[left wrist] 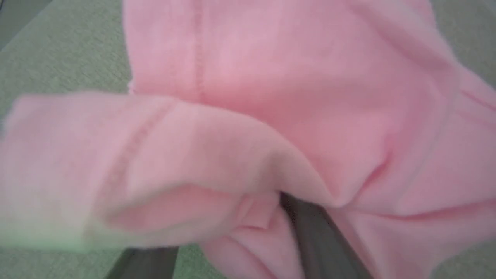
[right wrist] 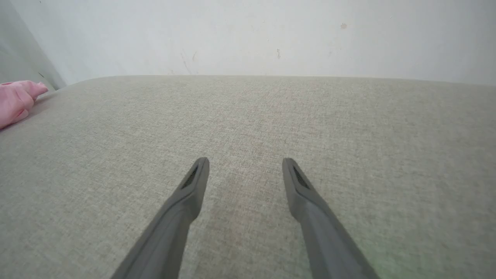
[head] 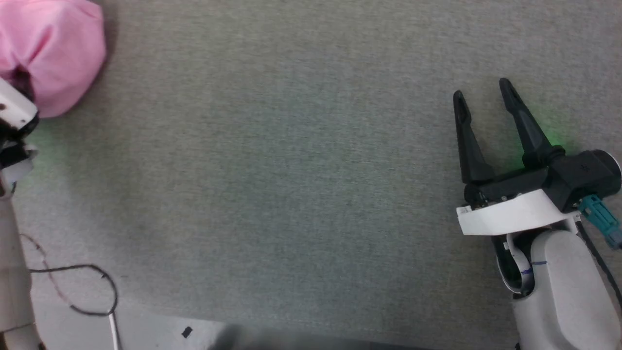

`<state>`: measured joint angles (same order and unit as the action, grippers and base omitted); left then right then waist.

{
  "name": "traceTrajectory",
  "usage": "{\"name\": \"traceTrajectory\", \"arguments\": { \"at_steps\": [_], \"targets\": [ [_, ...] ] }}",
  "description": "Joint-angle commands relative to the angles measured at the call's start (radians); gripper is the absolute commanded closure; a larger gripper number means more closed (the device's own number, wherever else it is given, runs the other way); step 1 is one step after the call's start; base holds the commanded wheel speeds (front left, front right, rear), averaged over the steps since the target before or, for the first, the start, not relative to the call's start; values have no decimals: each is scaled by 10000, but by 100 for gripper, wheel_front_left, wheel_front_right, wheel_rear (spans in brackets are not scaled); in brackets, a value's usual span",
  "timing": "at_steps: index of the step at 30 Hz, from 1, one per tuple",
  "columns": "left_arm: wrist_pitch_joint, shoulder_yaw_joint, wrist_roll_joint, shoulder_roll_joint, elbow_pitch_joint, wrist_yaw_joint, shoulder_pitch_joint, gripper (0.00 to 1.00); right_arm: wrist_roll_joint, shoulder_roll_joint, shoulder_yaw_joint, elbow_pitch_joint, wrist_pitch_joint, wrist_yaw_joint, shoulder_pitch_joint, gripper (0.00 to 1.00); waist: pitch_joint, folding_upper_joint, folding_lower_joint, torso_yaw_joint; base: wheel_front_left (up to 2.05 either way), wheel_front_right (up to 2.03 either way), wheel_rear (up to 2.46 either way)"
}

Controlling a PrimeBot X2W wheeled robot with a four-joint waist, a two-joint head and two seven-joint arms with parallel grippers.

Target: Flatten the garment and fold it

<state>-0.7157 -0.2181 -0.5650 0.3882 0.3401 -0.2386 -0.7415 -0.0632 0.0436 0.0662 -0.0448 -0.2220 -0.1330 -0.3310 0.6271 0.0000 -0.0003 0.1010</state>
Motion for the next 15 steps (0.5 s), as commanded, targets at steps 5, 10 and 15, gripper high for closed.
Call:
{"name": "traceTrajectory", "arguments": {
  "at_steps": [5, 10, 15],
  "targets": [
    [792, 226, 273, -60, -266, 359, 587, 100, -44, 66, -116, -427, -49, 23, 116, 0, -663, 0, 3, -52, 0, 0, 0],
    [2844, 227, 979, 240, -539, 592, 578, 100, -147, 66, -264, -756, -116, 23, 521, 0, -2039, 0, 3, 136, 0, 0, 0],
    [5035, 428, 1684, 644, -396, 1081, 296, 100, -397, 66, -394, -1093, -182, 23, 1166, 0, -3530, 0, 3, 167, 0, 0, 0]
  ]
}}
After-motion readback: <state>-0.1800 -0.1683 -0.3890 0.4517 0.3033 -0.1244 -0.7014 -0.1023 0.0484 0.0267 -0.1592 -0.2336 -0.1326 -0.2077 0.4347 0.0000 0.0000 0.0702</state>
